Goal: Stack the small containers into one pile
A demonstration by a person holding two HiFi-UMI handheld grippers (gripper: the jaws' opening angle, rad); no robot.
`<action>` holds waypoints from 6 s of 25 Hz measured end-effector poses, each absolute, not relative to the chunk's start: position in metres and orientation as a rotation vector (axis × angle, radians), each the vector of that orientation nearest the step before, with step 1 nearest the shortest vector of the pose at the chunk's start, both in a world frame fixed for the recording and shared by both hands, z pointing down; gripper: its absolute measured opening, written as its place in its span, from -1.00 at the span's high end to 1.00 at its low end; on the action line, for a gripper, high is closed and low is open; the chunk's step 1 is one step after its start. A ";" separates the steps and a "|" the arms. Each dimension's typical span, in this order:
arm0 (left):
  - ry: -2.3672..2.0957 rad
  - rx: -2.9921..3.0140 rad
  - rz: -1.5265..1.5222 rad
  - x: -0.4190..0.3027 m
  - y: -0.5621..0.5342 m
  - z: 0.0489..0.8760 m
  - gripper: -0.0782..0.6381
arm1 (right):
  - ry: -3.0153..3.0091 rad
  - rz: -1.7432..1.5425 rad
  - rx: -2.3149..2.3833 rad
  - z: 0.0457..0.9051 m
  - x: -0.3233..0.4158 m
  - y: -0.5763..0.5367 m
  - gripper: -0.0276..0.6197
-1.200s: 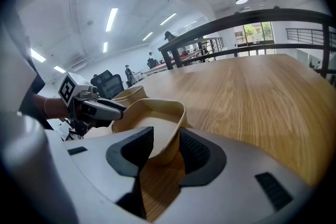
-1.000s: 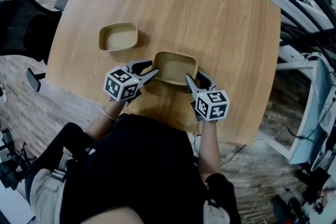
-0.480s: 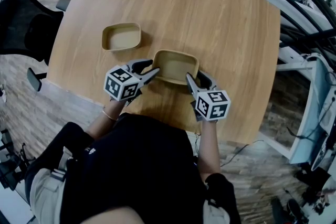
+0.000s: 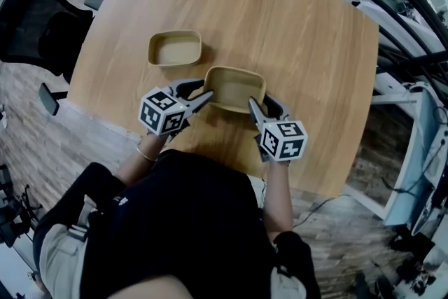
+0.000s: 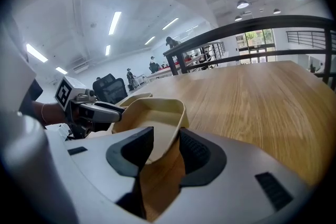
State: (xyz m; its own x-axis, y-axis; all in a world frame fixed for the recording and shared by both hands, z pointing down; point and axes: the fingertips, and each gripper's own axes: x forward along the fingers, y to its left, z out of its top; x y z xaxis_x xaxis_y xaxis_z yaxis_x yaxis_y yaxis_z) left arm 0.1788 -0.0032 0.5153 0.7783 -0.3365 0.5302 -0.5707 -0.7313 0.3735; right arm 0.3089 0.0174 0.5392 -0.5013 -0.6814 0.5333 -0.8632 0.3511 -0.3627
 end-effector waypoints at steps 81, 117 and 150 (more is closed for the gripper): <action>-0.905 2.416 0.357 -0.002 -0.092 0.466 0.39 | -2.371 0.670 1.155 0.484 0.129 -0.097 0.43; -0.896 2.334 0.441 0.001 -0.117 0.495 0.39 | -2.327 0.761 1.093 0.515 0.130 -0.123 0.43; -0.906 2.380 0.484 -0.009 -0.117 0.498 0.39 | -2.329 0.669 1.166 0.506 0.143 -0.138 0.43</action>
